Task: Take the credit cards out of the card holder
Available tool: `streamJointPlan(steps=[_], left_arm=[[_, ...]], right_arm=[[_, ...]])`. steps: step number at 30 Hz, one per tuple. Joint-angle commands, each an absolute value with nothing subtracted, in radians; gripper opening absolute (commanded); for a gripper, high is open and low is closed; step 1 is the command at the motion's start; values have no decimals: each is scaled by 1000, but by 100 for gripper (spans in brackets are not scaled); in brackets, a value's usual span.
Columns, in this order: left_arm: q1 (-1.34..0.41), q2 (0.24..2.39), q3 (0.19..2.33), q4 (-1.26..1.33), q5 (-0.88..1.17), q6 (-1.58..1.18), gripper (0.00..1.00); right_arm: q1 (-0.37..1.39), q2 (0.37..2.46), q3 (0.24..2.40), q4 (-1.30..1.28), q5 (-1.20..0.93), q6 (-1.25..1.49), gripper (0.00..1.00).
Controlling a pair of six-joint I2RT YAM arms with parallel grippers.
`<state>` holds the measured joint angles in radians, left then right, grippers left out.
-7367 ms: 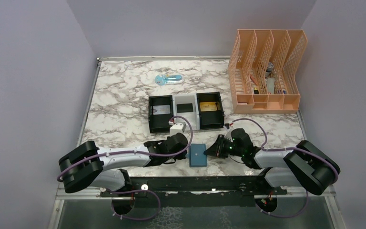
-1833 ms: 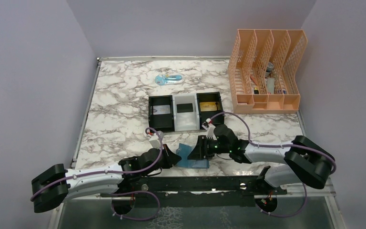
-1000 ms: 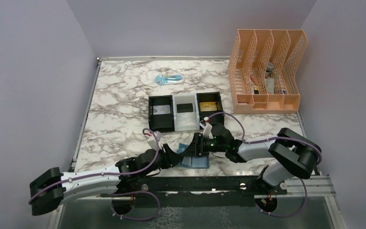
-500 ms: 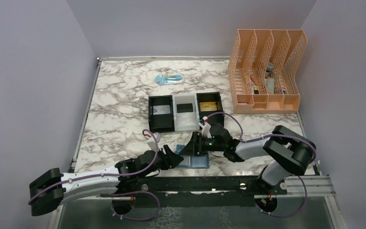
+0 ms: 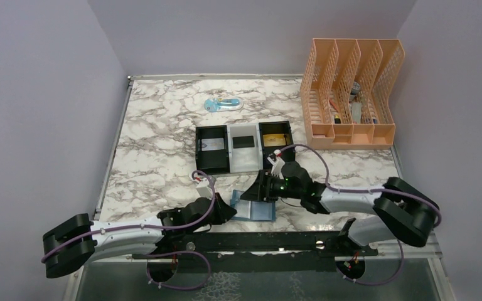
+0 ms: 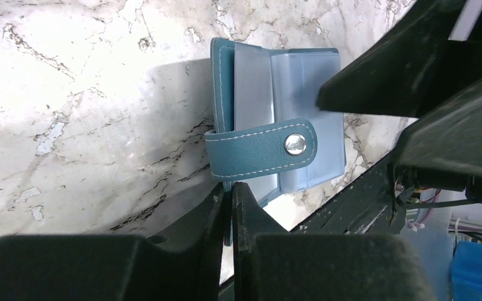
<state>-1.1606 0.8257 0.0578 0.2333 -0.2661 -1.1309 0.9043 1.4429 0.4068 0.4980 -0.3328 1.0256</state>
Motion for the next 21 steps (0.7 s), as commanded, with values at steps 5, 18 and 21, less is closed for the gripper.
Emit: streamJointPlan(steps=[5, 18, 21], left_arm=[[-1168, 800, 61, 262, -270, -1149, 3], [-1175, 779, 61, 262, -274, -1166, 0], [-1176, 784, 62, 261, -274, -1167, 0]], right_arm=[[910, 1097, 374, 34, 11, 985, 62], [910, 1129, 360, 30, -102, 951, 52], [910, 1171, 359, 63, -123, 949, 51]])
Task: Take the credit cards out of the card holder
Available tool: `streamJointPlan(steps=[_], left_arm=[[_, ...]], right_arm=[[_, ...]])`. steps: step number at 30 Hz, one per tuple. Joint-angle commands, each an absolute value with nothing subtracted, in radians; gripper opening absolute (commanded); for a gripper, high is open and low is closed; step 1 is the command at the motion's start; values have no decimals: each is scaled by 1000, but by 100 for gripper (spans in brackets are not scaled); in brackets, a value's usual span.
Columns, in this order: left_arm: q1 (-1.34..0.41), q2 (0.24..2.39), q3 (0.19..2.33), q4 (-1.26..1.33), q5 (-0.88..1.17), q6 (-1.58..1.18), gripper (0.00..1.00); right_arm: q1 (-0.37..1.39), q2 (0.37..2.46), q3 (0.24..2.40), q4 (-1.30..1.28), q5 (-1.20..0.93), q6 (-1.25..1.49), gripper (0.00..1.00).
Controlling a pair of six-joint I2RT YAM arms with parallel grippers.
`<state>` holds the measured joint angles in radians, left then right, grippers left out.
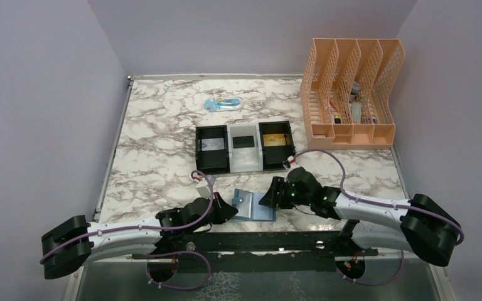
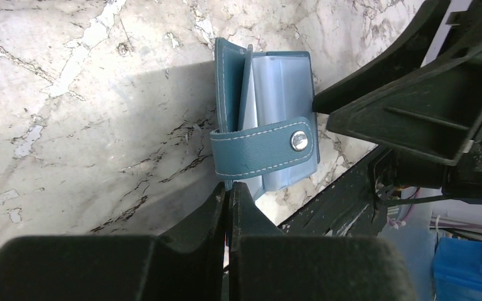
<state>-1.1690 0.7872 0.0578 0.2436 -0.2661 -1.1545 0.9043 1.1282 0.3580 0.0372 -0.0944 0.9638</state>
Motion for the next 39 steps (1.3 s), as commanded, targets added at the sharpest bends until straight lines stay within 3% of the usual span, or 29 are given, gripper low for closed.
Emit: streamJointPlan(steps=[1, 12, 18, 32, 39], left_arm=[[-1175, 784, 64, 261, -275, -1166, 0], [-1180, 799, 66, 261, -276, -1172, 0], [-1185, 803, 60, 261, -281, -1181, 0], [-1194, 805, 55, 262, -294, -1194, 0], [-1197, 805, 51, 262, -302, -1197, 0]], right_arm=[[909, 1184, 364, 62, -124, 948, 50], [910, 1214, 341, 156, -173, 978, 50], [910, 1201, 254, 383, -220, 1083, 50], [909, 1230, 274, 460, -284, 1083, 51], [910, 1358, 350, 558, -392, 1059, 51]])
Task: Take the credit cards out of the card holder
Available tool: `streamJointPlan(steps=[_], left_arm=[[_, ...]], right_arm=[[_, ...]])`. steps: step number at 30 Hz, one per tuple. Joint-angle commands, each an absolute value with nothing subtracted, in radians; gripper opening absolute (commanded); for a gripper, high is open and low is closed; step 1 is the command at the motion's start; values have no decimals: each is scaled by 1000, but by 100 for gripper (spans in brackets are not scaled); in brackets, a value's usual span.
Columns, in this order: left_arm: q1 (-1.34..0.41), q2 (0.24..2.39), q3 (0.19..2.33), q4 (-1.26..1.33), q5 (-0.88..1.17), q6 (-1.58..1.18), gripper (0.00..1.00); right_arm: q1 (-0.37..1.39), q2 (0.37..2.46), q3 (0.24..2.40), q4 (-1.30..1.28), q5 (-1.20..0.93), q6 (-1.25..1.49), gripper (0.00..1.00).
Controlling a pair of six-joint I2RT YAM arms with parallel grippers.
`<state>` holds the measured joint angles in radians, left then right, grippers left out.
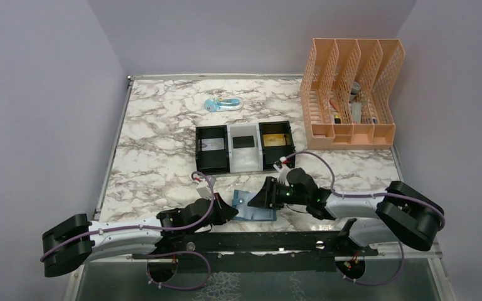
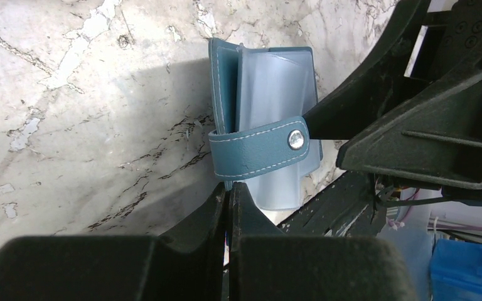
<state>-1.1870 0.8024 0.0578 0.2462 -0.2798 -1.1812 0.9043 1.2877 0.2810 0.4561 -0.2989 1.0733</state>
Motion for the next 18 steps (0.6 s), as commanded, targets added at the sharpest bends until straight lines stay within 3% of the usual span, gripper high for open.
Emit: streamJointPlan(steps=[1, 10, 15, 18], left_arm=[[-1198, 804, 51, 262, -302, -1197, 0], [-1206, 786, 33, 262, -314, -1213, 0], [-1207, 746, 26, 256, -318, -1211, 30], [-1209, 707, 23, 236, -330, -1210, 42]], right_arm=[[910, 1381, 368, 572, -404, 1052, 51], [910, 1600, 451, 703, -492, 1043, 56], [910, 1669, 446, 701, -453, 1058, 56], [910, 1691, 444, 709, -452, 1061, 56]])
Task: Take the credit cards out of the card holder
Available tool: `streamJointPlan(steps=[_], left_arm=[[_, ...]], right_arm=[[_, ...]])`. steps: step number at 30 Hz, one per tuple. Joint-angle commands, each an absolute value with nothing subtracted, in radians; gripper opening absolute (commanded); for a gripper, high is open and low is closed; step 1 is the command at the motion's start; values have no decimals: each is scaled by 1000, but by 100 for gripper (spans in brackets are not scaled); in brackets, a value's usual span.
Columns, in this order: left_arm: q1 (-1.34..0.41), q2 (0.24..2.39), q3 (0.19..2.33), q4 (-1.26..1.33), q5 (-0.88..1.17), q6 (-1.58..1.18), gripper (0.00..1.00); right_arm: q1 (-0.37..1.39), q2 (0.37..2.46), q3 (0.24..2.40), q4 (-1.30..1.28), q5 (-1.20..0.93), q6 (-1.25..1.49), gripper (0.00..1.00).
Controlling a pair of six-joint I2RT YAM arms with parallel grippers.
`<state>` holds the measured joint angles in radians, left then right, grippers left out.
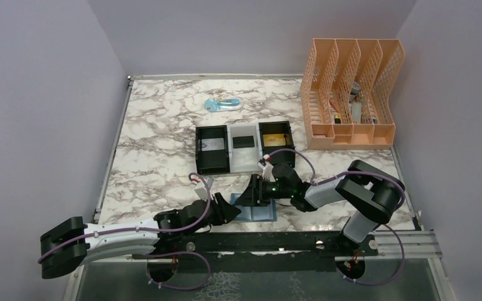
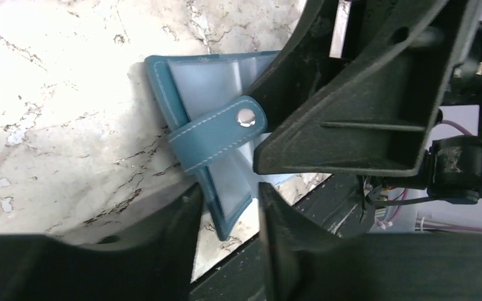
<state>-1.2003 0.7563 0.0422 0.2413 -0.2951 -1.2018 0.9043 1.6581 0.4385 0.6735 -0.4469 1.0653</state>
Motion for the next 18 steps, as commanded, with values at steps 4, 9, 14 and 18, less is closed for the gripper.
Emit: streamJointPlan(steps=[4, 9, 14, 18], left_arm=[[-1210, 664, 10, 228, -342, -1209, 51], [-1209, 682, 13, 231, -341, -1199, 52], [-1210, 747, 27, 238, -334, -1194, 34], [-1210, 797, 40, 242, -332, -1196, 13]], right_arm=[[910, 1695, 439, 716, -452, 1066, 56], [910, 1650, 438, 697, -445, 1059, 56], [909, 1544, 425, 657, -435, 1037, 56], [909, 1348, 416, 438, -302, 982, 56]])
